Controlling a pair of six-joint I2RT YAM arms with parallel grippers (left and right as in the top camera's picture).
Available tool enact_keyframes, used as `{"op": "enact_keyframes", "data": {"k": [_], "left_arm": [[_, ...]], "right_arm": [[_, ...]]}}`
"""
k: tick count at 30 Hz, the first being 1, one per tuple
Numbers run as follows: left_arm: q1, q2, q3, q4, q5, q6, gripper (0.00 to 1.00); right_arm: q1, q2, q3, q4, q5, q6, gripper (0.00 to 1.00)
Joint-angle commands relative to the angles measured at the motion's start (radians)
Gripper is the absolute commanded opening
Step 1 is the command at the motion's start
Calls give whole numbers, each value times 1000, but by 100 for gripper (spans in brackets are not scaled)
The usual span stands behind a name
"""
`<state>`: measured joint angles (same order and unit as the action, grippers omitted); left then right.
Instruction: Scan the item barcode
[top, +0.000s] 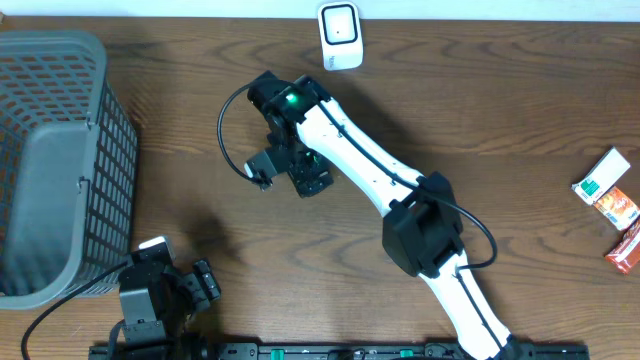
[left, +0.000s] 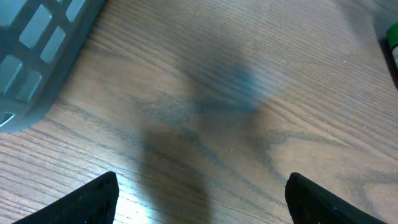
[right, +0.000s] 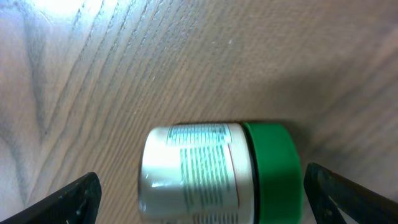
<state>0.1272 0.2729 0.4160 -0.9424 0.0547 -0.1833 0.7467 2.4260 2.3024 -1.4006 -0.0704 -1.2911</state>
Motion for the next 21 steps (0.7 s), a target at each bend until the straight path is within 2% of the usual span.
{"op": "enact_keyframes", "data": {"k": [1, 5, 8, 11, 13, 15, 17, 18, 21], "left_arm": [[0, -2, 6, -3, 8, 5, 86], [1, -2, 6, -3, 8, 6, 86], [0, -2, 6, -3, 9, 5, 86], [0, -2, 6, -3, 8, 6, 86], [0, -2, 6, -3, 8, 6, 86], [0, -2, 6, -3, 8, 6, 86], [1, -2, 6, -3, 8, 5, 86], [1, -2, 6, -3, 8, 6, 86], [0, -2, 6, -3, 8, 6, 86]], "right_arm": [[-4, -66, -2, 26, -11, 123, 99], [-22, -66, -2, 127, -12, 304, 99], [-45, -66, 0, 238, 73, 550, 98], [-79, -66, 0, 275, 151, 716, 79], [-110, -66, 0, 275, 151, 801, 56], [-150, -66, 0, 270, 152, 916, 27], [-181, -66, 0, 262, 151, 1006, 5], [-199, -66, 0, 256, 145, 1065, 1], [-244, -64, -4, 238, 58, 1172, 1]]}}
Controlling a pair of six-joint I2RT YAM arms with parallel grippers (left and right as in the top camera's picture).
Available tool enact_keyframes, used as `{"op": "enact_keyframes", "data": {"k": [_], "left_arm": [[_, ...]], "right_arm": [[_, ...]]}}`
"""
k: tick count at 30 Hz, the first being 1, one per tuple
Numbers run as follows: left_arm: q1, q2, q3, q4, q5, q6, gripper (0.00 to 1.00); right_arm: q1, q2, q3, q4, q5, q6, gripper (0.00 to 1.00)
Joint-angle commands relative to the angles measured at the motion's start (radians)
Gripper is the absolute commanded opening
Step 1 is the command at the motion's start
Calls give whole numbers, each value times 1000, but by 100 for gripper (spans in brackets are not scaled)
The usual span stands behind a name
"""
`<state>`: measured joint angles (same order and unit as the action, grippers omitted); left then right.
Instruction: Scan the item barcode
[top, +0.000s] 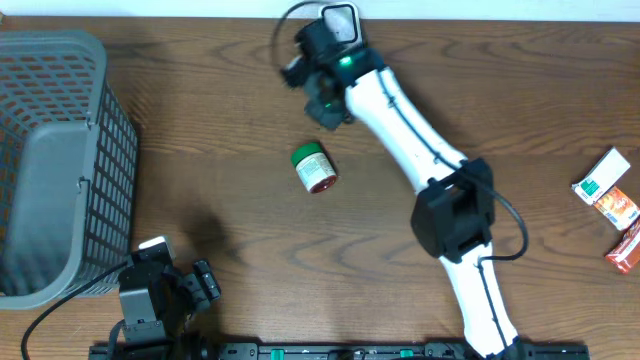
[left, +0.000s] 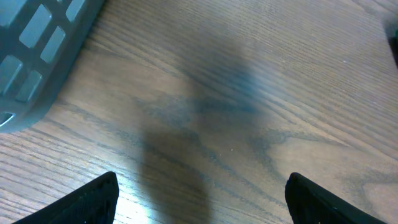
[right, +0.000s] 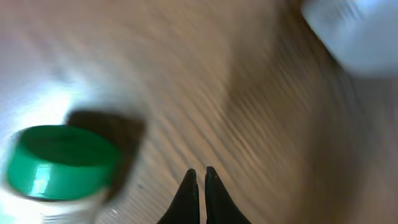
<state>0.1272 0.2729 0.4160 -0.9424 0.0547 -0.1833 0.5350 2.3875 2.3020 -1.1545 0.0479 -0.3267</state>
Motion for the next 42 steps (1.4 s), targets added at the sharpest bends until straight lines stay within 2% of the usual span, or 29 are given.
{"op": "enact_keyframes", "data": {"k": [1, 4, 8, 13, 28, 42], "left_arm": [[0, -2, 6, -3, 8, 6, 86], [0, -2, 6, -3, 8, 6, 86], [1, -2, 6, -3, 8, 6, 86], [1, -2, 6, -3, 8, 6, 86], [0, -2, 6, -3, 8, 6, 86], [0, -2, 6, -3, 8, 6, 86]], "right_arm": [[-42, -25, -10, -6, -112, 223, 1], [-55, -21, -62, 17, -212, 293, 1], [-43, -21, -153, 37, -214, 415, 1], [7, -21, -188, 7, -215, 473, 1], [206, -22, -201, -21, -226, 486, 1], [231, -76, -201, -271, -197, 451, 1]]}}
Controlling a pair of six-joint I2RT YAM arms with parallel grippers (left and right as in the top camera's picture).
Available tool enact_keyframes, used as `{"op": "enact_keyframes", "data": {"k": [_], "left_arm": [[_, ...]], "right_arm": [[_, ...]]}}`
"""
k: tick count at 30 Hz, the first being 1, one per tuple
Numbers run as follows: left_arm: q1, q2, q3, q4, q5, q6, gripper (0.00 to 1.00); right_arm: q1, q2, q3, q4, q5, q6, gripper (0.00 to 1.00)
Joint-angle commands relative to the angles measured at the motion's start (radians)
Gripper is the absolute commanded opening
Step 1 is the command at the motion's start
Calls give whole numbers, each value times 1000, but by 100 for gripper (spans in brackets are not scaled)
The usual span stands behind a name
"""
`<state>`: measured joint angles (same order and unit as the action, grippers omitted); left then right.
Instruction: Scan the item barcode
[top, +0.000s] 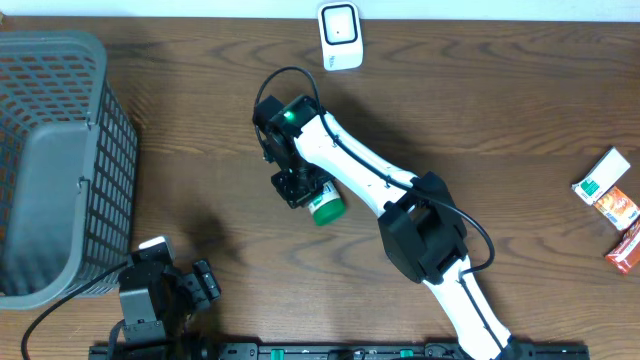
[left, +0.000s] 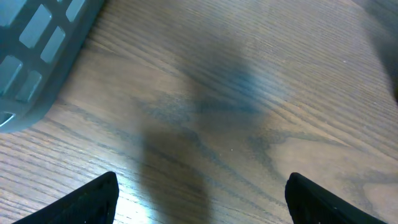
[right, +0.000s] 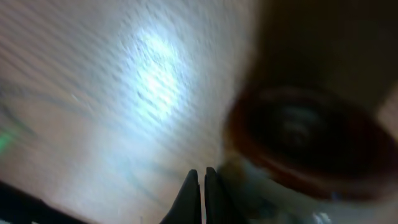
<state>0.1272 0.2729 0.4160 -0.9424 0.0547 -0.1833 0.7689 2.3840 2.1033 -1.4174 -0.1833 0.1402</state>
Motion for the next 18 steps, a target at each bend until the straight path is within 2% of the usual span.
{"op": "enact_keyframes", "data": {"k": [1, 12, 14, 15, 16, 17, 18], "left_arm": [[0, -2, 6, -3, 8, 6, 86], [1, -2, 6, -3, 8, 5, 86], [0, -2, 6, -3, 8, 6, 86], [1, -2, 6, -3, 8, 6, 86], [1, -2, 6, -3, 8, 6, 86], [1, -2, 6, -3, 8, 6, 86], [0, -2, 6, -3, 8, 6, 86]], "right_arm": [[-4, -89, -2, -7, 45, -15, 1], [-4, -139, -1, 90, 17, -14, 1], [-4, -143, 6, 92, -19, -14, 6], [-4, -148, 9, 91, -40, -14, 22], [-5, -153, 10, 92, -58, -14, 52], [-5, -162, 10, 92, -82, -14, 99], [-6, -167, 10, 94, -102, -15, 99]]}}
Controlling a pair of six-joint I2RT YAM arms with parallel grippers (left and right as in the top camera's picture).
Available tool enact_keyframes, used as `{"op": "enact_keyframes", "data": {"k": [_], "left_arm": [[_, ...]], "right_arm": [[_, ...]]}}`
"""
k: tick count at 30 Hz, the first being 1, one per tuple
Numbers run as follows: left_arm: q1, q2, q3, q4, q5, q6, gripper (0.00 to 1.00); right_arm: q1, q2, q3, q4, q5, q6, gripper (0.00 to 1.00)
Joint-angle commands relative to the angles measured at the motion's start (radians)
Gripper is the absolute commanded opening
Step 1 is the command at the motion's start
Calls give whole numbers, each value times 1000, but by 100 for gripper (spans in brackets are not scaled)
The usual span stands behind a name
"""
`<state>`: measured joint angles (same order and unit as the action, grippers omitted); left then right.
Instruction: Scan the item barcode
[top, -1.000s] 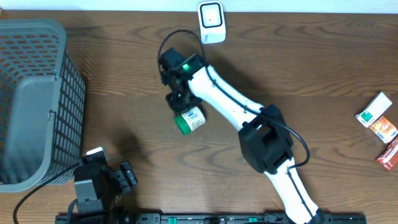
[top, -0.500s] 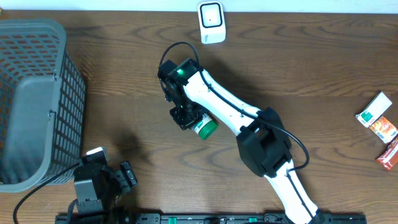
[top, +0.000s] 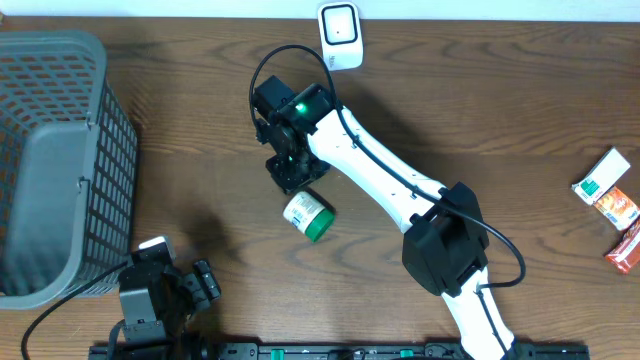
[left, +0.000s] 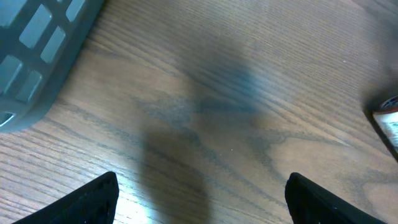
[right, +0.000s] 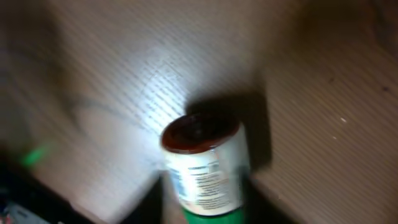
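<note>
The item is a small jar (top: 307, 216) with a white label, a green cap and a brown base. It lies on its side on the table, cap toward the front right. My right gripper (top: 294, 178) hangs just behind its base end. In the right wrist view the jar (right: 205, 165) fills the middle, and my right gripper (right: 211, 208) is blurred, with dark fingers showing apart on either side of the capped end. The white scanner (top: 340, 35) stands at the table's back edge. My left gripper (left: 202, 199) is open over bare wood at the front left, holding nothing.
A grey mesh basket (top: 60, 160) fills the left side, and its corner (left: 37, 50) shows in the left wrist view. A white box (top: 600, 177) and orange packets (top: 620, 210) lie at the far right. The jar's edge (left: 388, 121) shows at the right of the left wrist view.
My right gripper was shut and low against the jar. Now it is slightly farther back with its fingers apart, and the jar lies fully in sight a little to the front left.
First my right gripper was open over the lying jar. Then it was shut up by the scanner, with the jar left on the table, cap toward the scanner. Then it was shut at the jar again. Now the jar lies turned, cap toward the front right.
</note>
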<state>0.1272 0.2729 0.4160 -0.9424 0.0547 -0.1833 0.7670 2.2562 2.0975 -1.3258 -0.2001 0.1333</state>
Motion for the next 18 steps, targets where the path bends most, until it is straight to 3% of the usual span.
{"op": "enact_keyframes", "data": {"k": [1, 11, 18], "left_arm": [[1, -2, 6, -3, 8, 6, 86], [1, -2, 6, -3, 8, 6, 86], [0, -2, 6, -3, 8, 6, 86]], "right_arm": [[-4, -45, 16, 2, -110, -8, 99], [-13, -77, 29, 44, -167, -27, 99], [-95, -206, 34, 51, -132, 252, 99]]}}
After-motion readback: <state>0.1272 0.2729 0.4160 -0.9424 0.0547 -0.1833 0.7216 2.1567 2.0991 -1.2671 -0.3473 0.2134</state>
